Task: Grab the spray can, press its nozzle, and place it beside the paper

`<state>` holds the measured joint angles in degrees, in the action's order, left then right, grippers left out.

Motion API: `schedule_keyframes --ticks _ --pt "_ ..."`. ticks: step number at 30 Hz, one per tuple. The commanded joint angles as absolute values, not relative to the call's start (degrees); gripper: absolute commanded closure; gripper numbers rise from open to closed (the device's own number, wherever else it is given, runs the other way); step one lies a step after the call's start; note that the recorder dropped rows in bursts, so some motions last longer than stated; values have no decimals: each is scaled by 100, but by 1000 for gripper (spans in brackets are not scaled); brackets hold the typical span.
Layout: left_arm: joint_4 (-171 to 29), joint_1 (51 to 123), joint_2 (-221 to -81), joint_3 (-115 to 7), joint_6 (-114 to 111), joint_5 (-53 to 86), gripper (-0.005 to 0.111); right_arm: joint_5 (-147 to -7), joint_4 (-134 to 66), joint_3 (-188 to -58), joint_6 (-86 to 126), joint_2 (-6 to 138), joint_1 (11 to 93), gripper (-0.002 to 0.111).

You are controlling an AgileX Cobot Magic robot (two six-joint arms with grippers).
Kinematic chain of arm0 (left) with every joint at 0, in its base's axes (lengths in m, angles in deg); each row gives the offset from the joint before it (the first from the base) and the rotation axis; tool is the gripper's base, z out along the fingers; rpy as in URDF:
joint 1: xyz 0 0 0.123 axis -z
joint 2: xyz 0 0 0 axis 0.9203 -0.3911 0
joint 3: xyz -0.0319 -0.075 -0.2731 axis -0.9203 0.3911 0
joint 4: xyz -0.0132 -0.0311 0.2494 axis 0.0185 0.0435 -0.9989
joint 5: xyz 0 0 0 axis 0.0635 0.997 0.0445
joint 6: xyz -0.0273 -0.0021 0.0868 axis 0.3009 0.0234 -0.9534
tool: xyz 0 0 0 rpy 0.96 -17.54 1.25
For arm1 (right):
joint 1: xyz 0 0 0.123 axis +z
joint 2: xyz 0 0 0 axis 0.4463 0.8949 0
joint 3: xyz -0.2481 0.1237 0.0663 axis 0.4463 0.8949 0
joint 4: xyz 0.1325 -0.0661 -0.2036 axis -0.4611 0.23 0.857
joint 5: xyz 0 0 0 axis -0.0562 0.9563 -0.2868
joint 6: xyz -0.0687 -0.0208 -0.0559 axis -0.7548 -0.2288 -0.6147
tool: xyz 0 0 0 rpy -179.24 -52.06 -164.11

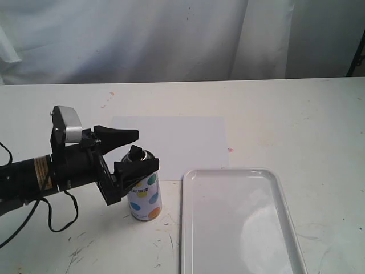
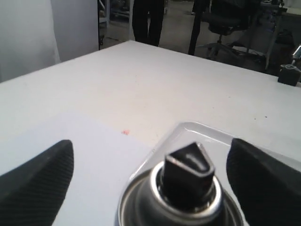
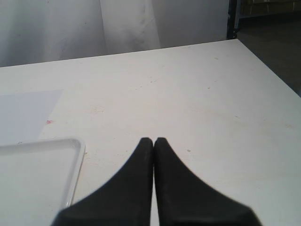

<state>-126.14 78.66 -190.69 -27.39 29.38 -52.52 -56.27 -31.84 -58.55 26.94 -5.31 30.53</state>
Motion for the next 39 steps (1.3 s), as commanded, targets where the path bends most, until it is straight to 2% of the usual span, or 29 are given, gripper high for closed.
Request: schedule_keyframes --ticks 1,39 --pt "-12626 7892 -18844 -2777 2935 -4854 25 -5671 -3122 -5832 2667 -566 3048 108" --pt "-12650 7892 -18844 -2777 2933 -4854 25 -5671 -3122 -5832 2667 -566 3048 108"
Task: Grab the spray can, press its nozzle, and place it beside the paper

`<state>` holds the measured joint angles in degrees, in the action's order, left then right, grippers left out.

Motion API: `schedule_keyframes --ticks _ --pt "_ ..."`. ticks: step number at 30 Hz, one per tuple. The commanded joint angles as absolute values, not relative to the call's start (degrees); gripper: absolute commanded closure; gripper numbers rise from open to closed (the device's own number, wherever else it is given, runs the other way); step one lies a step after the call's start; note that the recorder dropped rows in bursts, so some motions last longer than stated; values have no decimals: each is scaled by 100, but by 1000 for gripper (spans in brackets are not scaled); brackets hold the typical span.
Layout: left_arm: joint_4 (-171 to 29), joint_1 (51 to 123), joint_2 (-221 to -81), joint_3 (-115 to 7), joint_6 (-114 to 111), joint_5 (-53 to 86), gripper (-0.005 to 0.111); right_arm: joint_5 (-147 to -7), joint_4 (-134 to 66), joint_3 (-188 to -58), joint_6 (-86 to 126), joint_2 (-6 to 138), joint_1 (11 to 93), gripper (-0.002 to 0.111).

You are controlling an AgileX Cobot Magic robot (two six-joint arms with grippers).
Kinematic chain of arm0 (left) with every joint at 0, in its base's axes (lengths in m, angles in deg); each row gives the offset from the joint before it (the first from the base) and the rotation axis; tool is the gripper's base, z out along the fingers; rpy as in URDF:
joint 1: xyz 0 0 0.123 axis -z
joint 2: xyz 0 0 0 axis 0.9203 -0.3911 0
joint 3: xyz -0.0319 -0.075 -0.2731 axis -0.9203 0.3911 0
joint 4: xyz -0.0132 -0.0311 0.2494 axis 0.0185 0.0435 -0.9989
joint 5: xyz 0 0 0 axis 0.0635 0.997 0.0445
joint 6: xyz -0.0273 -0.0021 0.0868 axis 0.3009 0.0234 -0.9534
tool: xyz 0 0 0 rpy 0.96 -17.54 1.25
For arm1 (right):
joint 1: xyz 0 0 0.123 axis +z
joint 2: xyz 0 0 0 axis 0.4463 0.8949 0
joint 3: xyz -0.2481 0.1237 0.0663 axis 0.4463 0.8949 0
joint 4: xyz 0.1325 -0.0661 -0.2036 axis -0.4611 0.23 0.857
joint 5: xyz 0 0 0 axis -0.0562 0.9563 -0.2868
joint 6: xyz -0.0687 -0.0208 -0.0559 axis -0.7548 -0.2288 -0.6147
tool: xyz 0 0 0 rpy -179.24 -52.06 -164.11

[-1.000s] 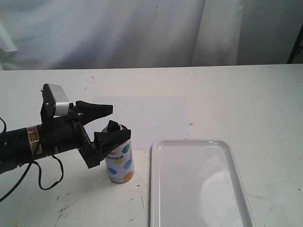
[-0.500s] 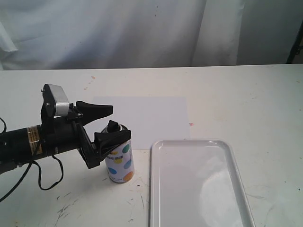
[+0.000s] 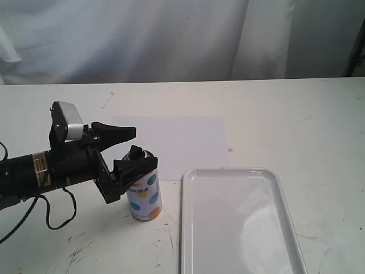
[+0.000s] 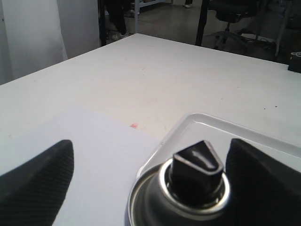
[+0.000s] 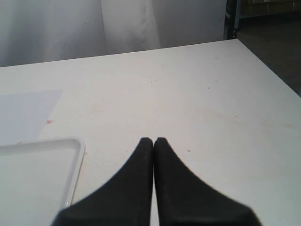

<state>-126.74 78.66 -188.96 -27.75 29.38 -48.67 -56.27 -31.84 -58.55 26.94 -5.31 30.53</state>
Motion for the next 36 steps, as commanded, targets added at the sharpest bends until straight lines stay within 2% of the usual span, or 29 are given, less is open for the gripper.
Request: schedule_keyframes --ticks 1,11,21,30,36 --pt "-12650 7892 -18844 -2777 2933 -4854 25 -5671 -3122 -5832 2667 -566 3048 108" --pt "-12700 7892 -18927 -2777 2797 -4659 25 -5671 -3122 -5832 2667 -566 3048 108" --pt "-13439 7892 -19186 -2777 3229 -5347 25 -5671 -3122 -5832 2667 -566 3048 108" --pt "-12376 7892 -19175 -2777 3186 -5347 25 -5671 -3122 -5832 2667 -566 3048 108" --pt "-12891 7892 -19163 -2777 3197 -5347 25 -5671 -3122 -5832 2667 -566 3048 108"
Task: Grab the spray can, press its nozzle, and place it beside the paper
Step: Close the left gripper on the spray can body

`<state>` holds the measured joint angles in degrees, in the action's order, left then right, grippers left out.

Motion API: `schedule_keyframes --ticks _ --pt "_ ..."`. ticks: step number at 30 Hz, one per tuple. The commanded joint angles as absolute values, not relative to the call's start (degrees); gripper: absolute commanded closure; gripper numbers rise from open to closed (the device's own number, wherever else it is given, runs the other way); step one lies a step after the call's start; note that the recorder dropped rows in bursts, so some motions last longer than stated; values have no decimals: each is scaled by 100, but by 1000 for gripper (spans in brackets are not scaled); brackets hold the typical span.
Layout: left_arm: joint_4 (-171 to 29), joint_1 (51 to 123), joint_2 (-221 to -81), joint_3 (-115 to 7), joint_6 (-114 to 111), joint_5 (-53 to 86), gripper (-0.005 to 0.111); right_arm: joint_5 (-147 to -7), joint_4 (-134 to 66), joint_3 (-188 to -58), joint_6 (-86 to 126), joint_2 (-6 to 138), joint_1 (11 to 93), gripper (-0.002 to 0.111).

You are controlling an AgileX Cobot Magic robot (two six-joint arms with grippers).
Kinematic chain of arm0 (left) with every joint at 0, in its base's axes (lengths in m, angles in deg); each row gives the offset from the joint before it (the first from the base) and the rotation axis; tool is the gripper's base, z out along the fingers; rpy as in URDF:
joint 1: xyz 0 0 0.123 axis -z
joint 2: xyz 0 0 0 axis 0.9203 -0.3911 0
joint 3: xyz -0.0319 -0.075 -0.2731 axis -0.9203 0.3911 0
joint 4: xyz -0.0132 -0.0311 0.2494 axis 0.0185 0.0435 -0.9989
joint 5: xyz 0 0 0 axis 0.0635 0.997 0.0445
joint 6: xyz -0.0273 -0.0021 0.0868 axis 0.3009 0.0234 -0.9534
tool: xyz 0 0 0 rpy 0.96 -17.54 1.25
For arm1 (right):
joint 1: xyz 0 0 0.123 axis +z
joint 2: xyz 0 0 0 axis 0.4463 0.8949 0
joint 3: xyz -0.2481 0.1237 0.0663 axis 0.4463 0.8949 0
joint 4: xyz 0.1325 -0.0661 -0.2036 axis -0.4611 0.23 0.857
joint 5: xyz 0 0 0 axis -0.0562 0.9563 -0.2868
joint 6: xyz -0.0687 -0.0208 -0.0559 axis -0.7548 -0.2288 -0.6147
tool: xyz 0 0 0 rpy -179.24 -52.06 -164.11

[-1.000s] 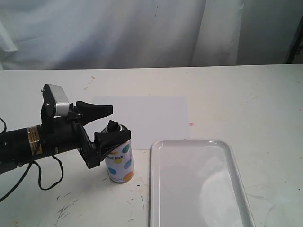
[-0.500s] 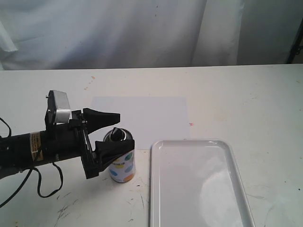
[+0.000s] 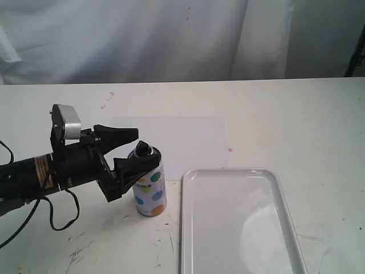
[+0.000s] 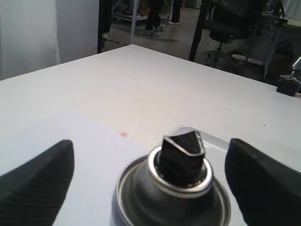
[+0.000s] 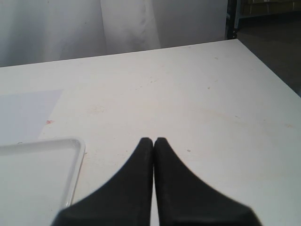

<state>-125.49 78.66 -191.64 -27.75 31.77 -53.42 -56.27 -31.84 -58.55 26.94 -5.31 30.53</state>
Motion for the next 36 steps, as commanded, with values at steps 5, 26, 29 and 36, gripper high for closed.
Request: schedule_keyframes --ticks 5,26,29,36 --pt "-13113 7892 -19163 -2777 3197 -5347 25 -5671 -3122 -5832 2667 -566 3048 108" --pt "-12390 7892 -19889 -2777 2722 -5347 25 -5671 -3122 -5832 2667 -566 3048 108" --pt "-12177 7892 -19989 -2777 2722 -5347 25 -5671 -3122 -5832 2667 -566 3048 108" --pt "-12335 7892 -20227 -2979 2752 -5347 25 -5671 -3122 -5832 2667 -566 3048 108"
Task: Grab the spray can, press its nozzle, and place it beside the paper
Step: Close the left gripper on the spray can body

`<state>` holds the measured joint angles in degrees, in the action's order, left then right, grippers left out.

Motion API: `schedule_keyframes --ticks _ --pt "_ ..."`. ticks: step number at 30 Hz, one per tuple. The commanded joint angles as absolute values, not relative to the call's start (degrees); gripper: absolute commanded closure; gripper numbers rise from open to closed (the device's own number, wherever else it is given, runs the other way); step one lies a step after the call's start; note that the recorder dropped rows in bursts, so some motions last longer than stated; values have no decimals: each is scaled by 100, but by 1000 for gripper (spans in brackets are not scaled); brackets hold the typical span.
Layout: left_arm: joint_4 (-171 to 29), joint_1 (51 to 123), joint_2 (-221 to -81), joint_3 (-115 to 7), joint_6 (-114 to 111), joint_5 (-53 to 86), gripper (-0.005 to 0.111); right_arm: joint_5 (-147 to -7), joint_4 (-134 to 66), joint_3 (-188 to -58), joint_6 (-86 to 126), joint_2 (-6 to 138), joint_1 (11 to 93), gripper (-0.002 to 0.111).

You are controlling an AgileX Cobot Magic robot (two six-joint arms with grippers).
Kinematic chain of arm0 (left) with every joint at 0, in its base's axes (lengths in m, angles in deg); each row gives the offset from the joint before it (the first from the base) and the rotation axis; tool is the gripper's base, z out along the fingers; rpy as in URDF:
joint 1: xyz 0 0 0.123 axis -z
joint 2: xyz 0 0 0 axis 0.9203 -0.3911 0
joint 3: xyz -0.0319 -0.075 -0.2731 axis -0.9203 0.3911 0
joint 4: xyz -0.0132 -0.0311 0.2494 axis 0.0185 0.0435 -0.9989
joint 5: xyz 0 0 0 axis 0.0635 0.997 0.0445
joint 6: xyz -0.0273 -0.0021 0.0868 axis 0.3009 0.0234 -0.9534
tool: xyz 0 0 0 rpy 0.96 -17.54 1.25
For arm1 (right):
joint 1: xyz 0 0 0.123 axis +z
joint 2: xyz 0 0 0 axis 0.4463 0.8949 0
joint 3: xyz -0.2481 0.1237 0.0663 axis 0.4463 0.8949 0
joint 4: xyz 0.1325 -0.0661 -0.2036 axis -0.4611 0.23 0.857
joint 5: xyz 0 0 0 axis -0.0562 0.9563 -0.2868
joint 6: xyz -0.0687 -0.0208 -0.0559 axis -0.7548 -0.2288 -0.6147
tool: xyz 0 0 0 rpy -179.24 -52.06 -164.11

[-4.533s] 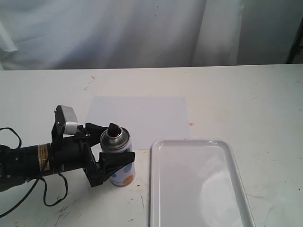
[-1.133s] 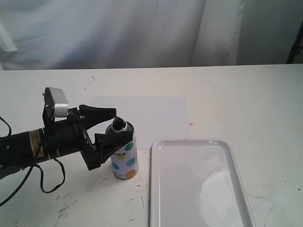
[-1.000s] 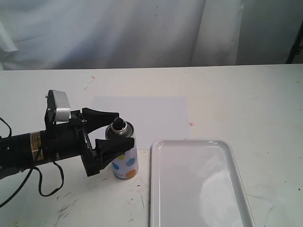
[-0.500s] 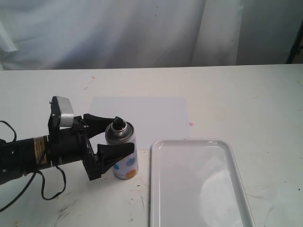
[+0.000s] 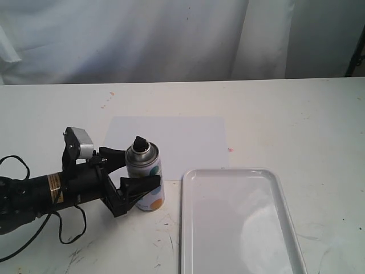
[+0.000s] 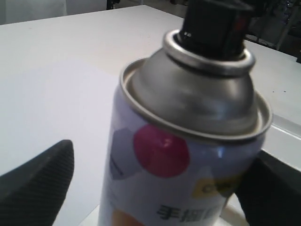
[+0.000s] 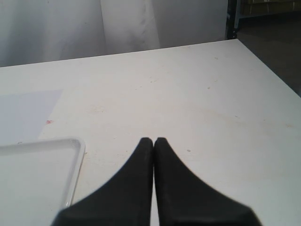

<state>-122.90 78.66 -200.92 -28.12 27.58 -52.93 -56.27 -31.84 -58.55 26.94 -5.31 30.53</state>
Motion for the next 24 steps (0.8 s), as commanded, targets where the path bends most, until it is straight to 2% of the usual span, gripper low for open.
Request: schedule_keyframes --ticks 1,17,24 --pt "-12442 7892 -20254 -3060 2765 -5347 25 -5671 -3122 -5832 2667 -566 3048 108" --pt "-13029 7892 -20278 -3575 3150 -5225 26 -5671 -3122 -5832 2667 -566 3048 108" --pt "-13113 7892 -20495 -3575 3197 -5255 32 -5671 -3122 -5832 2667 -566 3048 108"
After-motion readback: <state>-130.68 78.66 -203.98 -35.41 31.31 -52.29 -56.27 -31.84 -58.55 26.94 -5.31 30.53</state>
